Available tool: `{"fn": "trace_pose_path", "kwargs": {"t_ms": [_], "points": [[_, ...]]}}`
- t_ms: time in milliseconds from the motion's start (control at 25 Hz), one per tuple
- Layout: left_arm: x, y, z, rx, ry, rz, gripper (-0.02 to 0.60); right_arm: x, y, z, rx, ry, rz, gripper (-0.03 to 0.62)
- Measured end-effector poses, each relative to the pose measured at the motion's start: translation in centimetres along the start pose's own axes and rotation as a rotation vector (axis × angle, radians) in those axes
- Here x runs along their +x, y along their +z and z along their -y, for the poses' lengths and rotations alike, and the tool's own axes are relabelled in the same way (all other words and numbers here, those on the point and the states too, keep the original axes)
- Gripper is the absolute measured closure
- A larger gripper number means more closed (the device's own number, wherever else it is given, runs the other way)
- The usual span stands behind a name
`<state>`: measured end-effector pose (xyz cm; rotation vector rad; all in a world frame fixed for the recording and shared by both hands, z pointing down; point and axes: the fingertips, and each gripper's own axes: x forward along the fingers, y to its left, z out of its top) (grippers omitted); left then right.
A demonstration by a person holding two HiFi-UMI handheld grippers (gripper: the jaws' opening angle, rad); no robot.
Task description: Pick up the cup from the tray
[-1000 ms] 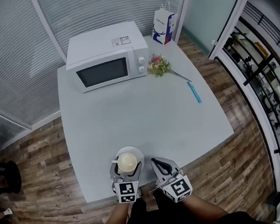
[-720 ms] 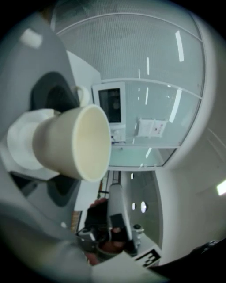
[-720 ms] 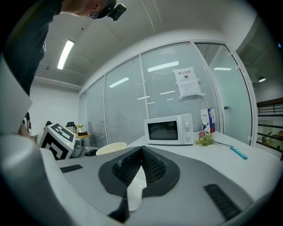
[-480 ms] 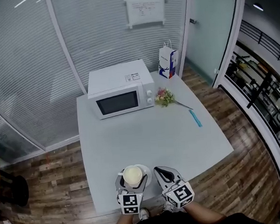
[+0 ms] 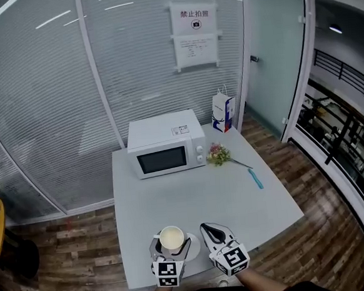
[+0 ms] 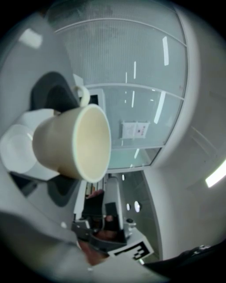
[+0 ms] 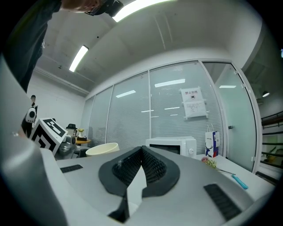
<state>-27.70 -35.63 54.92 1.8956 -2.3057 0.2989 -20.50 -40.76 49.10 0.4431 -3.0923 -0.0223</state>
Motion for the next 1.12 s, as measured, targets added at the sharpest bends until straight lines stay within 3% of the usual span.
{"fn": "trace_pose_path", "kwargs": {"t_ms": [440,1120], "points": [[-0.4,0.2,0.2,-0.043,0.005,0.017,0.155,-0.3,1.1,-0.1,-0.047,-0.019,0.018,0.591],[0.0,0.0,0.9,-0.020,0.017,0.008,0.155,-0.6,0.9,0.5,-0.054,-0.025,0.014,0.591]]}}
